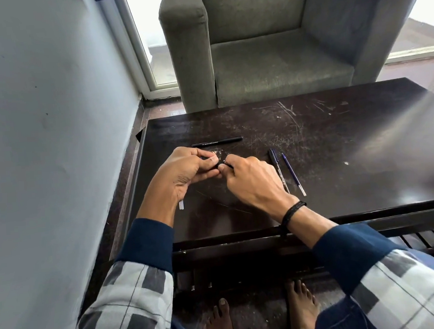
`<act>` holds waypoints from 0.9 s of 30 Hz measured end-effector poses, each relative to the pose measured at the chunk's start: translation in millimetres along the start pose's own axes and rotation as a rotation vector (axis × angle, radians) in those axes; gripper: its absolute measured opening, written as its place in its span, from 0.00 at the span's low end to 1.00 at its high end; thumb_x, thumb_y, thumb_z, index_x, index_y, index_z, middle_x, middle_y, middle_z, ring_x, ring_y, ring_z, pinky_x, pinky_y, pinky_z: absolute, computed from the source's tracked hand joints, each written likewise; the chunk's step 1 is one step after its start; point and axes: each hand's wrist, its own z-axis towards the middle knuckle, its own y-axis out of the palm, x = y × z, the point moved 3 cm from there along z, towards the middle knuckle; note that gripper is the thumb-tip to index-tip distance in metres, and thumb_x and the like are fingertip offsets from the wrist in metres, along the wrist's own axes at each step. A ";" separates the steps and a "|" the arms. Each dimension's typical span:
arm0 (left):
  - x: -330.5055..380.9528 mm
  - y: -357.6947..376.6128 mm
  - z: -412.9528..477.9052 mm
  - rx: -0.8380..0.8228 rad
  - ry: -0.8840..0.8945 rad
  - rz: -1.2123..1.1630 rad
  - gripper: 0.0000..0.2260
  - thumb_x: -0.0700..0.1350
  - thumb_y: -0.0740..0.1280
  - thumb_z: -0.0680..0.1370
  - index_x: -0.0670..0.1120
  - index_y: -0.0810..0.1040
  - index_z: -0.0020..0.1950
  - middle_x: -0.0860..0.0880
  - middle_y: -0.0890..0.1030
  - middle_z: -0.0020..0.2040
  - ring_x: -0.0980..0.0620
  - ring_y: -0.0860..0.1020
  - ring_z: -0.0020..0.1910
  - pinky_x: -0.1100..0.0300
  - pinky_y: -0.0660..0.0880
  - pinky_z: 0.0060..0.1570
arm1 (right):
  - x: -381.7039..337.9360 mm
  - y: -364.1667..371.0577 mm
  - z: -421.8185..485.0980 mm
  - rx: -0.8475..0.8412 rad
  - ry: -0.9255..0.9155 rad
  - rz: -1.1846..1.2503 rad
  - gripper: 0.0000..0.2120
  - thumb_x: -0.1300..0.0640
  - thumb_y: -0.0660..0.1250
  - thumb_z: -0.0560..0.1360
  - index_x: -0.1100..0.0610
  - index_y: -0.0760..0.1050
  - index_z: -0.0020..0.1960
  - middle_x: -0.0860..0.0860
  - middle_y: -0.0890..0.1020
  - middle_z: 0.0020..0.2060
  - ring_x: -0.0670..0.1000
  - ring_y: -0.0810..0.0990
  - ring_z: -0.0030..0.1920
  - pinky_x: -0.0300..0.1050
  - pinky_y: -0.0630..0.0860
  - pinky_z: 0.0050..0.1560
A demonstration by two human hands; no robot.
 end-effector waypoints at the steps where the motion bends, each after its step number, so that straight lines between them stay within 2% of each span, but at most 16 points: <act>1: 0.3 -1.0 -0.9 -0.007 0.002 0.004 0.10 0.30 0.70 0.76 0.30 0.79 0.57 0.38 0.83 0.41 0.47 0.85 0.34 0.62 0.83 0.39 | -0.9 0.2 -0.3 -0.002 0.003 0.003 0.14 0.45 0.56 0.83 0.54 0.73 0.49 0.57 0.83 0.45 0.64 0.81 0.45 0.49 0.66 0.39; 8: 1.4 -6.8 -3.0 -0.013 0.012 0.014 0.05 0.30 0.69 0.76 0.33 0.80 0.51 0.38 0.83 0.40 0.45 0.86 0.36 0.62 0.83 0.40 | 1.8 1.5 -0.9 0.024 0.053 0.018 0.18 0.41 0.57 0.81 0.53 0.76 0.46 0.55 0.83 0.42 0.63 0.81 0.44 0.48 0.65 0.37; 12: 0.8 -6.5 -1.3 0.006 0.017 0.015 0.04 0.30 0.70 0.76 0.35 0.81 0.49 0.39 0.84 0.38 0.45 0.86 0.36 0.61 0.83 0.41 | 3.0 3.1 1.8 -0.015 0.058 0.047 0.17 0.40 0.56 0.82 0.52 0.74 0.46 0.55 0.84 0.44 0.63 0.81 0.46 0.49 0.67 0.38; 19: -1.5 -9.1 2.9 0.036 0.019 0.050 0.08 0.31 0.69 0.77 0.35 0.81 0.55 0.39 0.83 0.46 0.45 0.86 0.40 0.61 0.83 0.42 | 7.0 9.6 8.6 -0.138 0.046 0.123 0.10 0.43 0.56 0.83 0.45 0.72 0.55 0.55 0.84 0.52 0.65 0.80 0.54 0.54 0.73 0.47; 22: -1.8 -12.5 3.5 0.049 0.010 0.055 0.08 0.31 0.69 0.77 0.35 0.81 0.55 0.38 0.83 0.45 0.46 0.86 0.39 0.60 0.83 0.44 | 9.8 9.5 10.6 -0.178 0.061 0.120 0.10 0.45 0.57 0.83 0.48 0.74 0.57 0.56 0.83 0.53 0.64 0.79 0.55 0.52 0.72 0.49; 25: -2.1 -19.2 8.0 0.105 0.025 0.102 0.06 0.31 0.70 0.77 0.36 0.82 0.52 0.39 0.84 0.45 0.47 0.86 0.38 0.62 0.83 0.40 | 14.0 6.5 13.9 -0.178 0.075 0.090 0.11 0.48 0.60 0.82 0.51 0.76 0.59 0.54 0.82 0.55 0.60 0.79 0.56 0.49 0.70 0.49; 27: -2.7 -23.2 10.9 0.153 0.040 0.179 0.05 0.32 0.70 0.77 0.37 0.82 0.51 0.39 0.84 0.44 0.48 0.85 0.38 0.64 0.82 0.36 | 17.8 6.1 15.4 -0.143 0.085 0.066 0.12 0.48 0.62 0.81 0.52 0.78 0.59 0.53 0.81 0.55 0.58 0.78 0.57 0.50 0.73 0.53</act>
